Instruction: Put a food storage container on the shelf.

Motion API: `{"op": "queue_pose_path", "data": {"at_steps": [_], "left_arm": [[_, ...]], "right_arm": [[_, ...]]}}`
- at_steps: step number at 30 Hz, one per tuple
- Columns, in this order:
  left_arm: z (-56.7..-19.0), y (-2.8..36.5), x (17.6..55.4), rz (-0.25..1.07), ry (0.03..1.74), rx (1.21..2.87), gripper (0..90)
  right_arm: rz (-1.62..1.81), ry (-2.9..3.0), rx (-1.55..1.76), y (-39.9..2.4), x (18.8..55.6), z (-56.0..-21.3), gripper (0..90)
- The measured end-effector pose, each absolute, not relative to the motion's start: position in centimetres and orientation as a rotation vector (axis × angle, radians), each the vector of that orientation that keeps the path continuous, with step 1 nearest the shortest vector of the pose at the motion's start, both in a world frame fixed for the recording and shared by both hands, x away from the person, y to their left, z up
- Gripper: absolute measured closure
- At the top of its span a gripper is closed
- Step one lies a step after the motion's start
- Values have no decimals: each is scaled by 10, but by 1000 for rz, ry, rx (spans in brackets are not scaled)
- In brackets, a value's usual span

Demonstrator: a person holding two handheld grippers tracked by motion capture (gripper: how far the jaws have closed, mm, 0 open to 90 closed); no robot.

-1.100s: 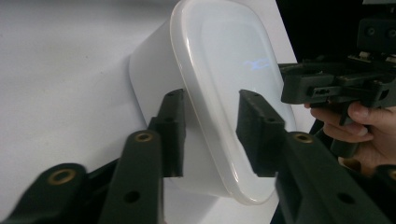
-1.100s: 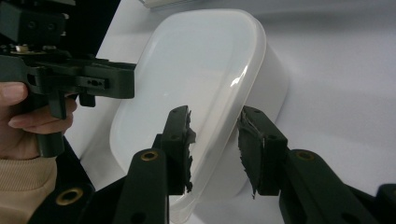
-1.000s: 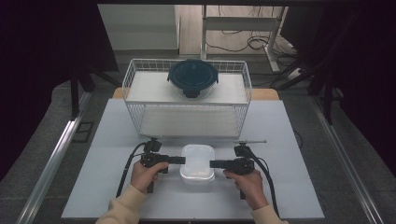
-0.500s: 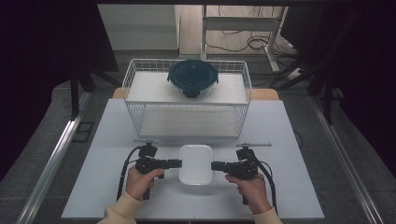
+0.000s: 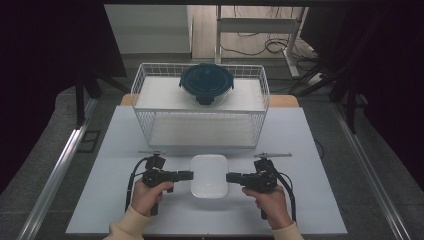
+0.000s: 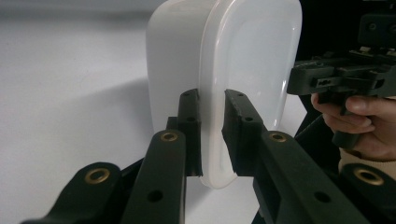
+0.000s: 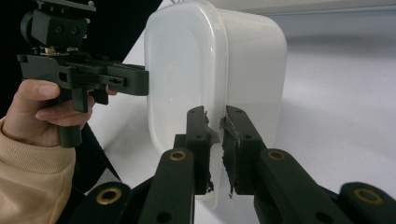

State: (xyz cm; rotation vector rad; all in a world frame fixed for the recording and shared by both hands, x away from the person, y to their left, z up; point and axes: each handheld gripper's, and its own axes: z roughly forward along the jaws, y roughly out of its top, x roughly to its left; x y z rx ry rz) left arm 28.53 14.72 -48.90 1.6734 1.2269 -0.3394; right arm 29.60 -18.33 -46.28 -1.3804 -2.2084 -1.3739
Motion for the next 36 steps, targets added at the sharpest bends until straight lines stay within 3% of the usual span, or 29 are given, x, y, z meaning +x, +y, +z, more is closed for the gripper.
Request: {"op": "queue_pose_path", "data": {"at_steps": [23, 36], "left_arm": [[-459, 148, 276, -265, 1152, 1672, 791], [-421, 155, 274, -194, 1108, 1674, 792]], "right_arm": [[-1475, -2235, -1300, -187, 290, -441, 802], [-1566, -2244, -1233, -183, 291, -410, 803]]}}
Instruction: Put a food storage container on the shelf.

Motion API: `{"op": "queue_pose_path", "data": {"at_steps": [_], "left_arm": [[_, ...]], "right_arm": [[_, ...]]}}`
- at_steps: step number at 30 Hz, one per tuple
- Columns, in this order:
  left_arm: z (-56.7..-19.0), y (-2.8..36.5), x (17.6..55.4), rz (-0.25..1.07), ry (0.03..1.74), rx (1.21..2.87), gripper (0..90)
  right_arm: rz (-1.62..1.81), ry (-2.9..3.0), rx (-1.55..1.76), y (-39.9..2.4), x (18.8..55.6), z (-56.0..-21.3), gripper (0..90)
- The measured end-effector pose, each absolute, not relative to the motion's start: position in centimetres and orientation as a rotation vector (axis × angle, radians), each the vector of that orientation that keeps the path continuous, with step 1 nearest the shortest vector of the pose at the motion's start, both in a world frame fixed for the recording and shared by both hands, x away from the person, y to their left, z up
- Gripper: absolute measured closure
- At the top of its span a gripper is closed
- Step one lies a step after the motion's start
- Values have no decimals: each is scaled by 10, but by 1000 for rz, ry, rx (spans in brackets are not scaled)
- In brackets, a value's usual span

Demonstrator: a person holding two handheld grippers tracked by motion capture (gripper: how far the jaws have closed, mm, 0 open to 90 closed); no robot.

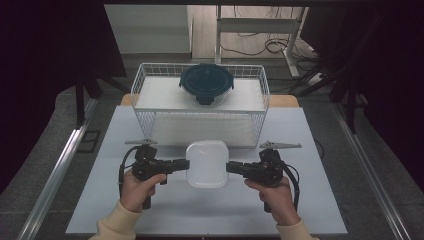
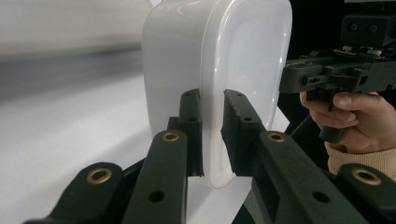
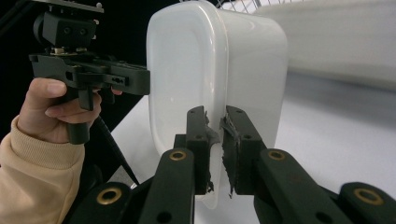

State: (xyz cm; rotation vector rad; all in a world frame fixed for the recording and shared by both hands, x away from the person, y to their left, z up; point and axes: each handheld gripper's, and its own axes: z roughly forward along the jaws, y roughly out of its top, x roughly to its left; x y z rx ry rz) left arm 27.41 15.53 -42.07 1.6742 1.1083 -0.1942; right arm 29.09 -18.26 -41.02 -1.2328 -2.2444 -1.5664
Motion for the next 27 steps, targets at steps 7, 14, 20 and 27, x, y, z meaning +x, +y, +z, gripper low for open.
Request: {"op": "queue_pose_path", "data": {"at_steps": [7, 14, 20, 27], "left_arm": [[-397, 157, 276, -161, 1072, 1669, 792], [-367, 161, 279, -116, 1037, 1671, 792], [-345, 164, 283, -95, 1014, 1665, 793], [-316, 169, 292, -67, 997, 1667, 794]], "right_arm": [[-1617, -2258, -1197, -183, 291, -385, 804], [-1665, -2287, -1163, -179, 294, -356, 804], [-1695, -2286, -1141, -177, 299, -336, 805], [-1720, -2300, -1127, -172, 308, -308, 804]]}}
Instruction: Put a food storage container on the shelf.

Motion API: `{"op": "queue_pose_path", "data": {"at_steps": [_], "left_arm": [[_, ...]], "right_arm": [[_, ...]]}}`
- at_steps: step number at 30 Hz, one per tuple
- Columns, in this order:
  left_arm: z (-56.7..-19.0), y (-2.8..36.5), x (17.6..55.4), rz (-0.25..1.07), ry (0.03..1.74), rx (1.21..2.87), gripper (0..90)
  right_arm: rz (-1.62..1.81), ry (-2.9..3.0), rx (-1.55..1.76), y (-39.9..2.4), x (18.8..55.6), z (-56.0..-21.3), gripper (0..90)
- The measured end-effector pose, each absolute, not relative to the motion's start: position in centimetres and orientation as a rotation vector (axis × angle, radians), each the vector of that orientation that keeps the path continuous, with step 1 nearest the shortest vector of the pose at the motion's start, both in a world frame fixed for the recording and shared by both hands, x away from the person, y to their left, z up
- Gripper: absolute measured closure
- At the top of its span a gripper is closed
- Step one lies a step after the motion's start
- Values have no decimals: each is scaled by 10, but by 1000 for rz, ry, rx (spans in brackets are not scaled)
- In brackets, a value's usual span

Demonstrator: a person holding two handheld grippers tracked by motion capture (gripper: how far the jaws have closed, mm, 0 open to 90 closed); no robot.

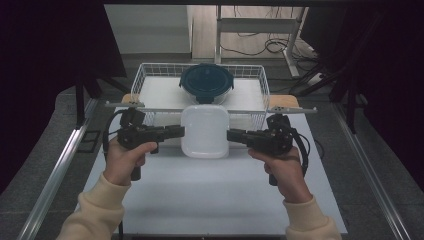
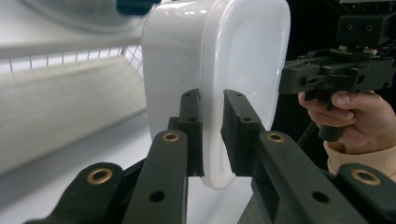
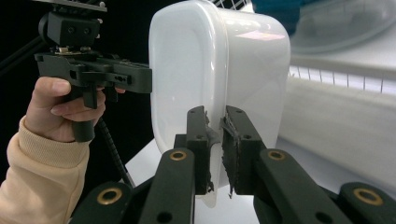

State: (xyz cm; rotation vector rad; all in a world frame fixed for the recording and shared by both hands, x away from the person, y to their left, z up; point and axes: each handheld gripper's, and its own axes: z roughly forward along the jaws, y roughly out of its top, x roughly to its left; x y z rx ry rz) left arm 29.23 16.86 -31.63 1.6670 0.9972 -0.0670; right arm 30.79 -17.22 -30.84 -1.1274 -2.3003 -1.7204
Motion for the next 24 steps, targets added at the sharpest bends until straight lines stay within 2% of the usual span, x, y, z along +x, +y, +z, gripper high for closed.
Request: {"op": "queue_pose_path", "data": {"at_steps": [14, 24], "left_arm": [[-259, 175, 318, -14, 988, 1668, 794], [-231, 178, 352, -59, 997, 1665, 797]], "right_arm": [[-1748, -2308, -1109, -164, 336, -253, 805], [-1736, -2271, -1128, -164, 367, -226, 805]]}}
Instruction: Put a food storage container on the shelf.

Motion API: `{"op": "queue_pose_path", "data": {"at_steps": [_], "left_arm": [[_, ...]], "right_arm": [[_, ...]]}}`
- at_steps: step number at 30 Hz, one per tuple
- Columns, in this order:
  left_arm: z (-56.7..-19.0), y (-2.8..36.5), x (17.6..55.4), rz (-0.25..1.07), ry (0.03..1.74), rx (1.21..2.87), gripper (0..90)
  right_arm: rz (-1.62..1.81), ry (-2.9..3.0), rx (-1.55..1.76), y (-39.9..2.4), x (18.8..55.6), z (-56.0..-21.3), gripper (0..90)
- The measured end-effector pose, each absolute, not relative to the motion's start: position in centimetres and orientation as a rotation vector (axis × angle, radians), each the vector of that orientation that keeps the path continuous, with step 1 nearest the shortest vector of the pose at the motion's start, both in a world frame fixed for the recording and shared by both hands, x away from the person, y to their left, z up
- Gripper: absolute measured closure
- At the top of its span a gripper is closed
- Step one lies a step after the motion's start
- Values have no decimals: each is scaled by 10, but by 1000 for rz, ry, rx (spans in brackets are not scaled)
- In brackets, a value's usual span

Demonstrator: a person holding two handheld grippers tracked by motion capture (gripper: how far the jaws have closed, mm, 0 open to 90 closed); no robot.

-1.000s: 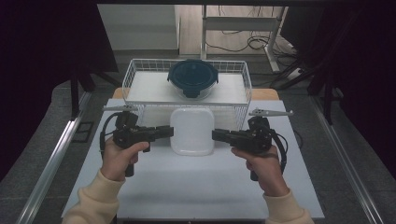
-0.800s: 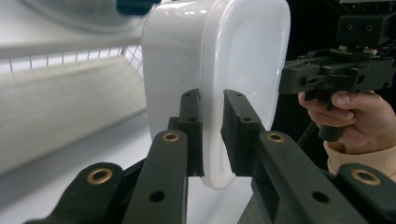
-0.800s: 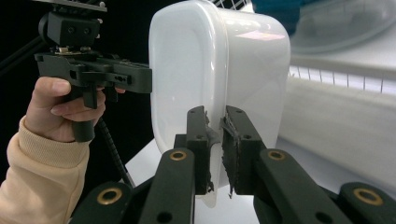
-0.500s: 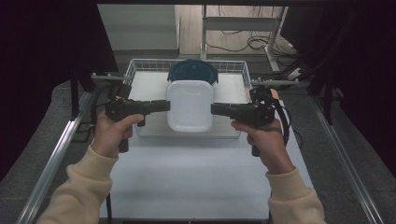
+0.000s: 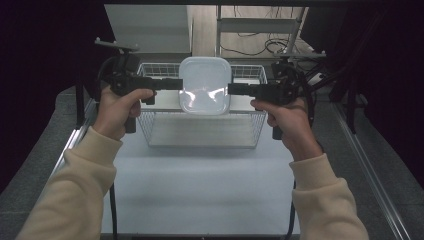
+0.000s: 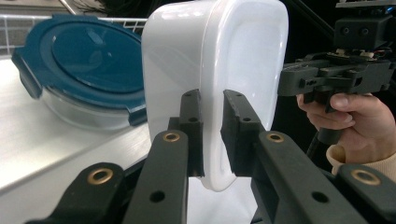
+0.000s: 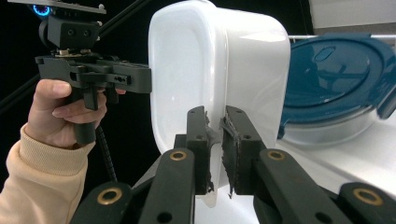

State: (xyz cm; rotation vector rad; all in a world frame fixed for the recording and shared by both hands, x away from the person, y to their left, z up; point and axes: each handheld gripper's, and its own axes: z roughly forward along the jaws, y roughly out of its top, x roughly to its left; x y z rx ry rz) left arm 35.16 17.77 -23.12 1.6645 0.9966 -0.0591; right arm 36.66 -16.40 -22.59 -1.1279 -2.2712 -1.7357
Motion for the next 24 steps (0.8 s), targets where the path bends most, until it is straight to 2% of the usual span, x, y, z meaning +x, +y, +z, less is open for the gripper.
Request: {"op": "queue_pose_path", "data": {"at_steps": [15, 24], "left_arm": [[-221, 180, 399, -87, 1035, 1666, 798], [-235, 180, 432, -157, 1097, 1659, 799]], "right_arm": [[-1702, -2229, -1179, -161, 412, -219, 804], [-1622, -2168, -1255, -161, 444, -230, 800]]}}
